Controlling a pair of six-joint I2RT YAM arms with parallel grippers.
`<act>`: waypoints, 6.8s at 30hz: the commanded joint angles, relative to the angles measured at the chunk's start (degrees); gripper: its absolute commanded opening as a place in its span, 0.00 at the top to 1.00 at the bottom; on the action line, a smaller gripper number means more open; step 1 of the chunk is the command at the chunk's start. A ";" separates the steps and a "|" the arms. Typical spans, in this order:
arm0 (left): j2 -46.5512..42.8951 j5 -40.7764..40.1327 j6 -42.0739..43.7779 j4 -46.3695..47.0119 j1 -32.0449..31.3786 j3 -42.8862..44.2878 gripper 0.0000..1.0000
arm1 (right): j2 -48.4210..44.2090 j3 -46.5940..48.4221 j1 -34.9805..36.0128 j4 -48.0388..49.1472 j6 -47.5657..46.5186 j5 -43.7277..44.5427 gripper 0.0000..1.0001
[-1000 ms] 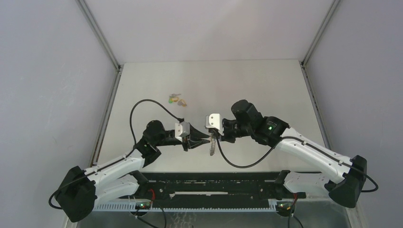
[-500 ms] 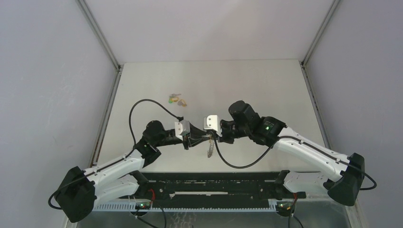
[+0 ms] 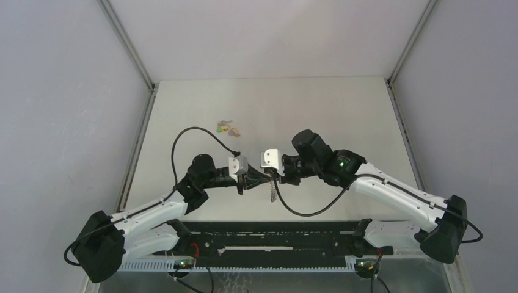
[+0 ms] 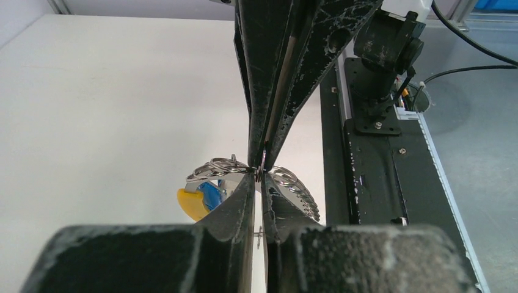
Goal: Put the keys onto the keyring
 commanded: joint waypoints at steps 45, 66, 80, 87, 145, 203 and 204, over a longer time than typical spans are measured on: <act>-12.99 -19.37 4.38 -7.04 4.46 -4.46 1.00 | -6.68 -2.76 -3.64 10.59 4.68 2.63 0.71; -10.83 -43.71 -2.85 -15.52 7.67 -3.93 1.00 | 22.03 -1.74 -16.36 23.28 15.86 4.43 0.65; -9.22 -42.90 -2.79 -16.32 7.80 -2.49 1.00 | 34.60 3.10 -17.66 21.90 14.16 4.38 0.67; -8.82 -42.22 -2.71 -16.14 7.80 -2.36 1.00 | 36.84 3.10 -18.18 23.21 13.11 2.77 0.70; -9.75 -40.69 -2.43 -16.23 7.85 -2.51 1.00 | 40.00 3.10 -20.69 26.29 11.64 -4.89 0.87; -17.94 -46.07 -4.82 -18.14 7.81 -4.06 1.00 | 49.38 27.31 -8.61 -12.46 22.66 17.75 1.00; -17.92 -45.98 -4.82 -18.08 7.85 -4.05 1.00 | 49.47 27.35 -8.61 -12.13 22.66 17.99 1.00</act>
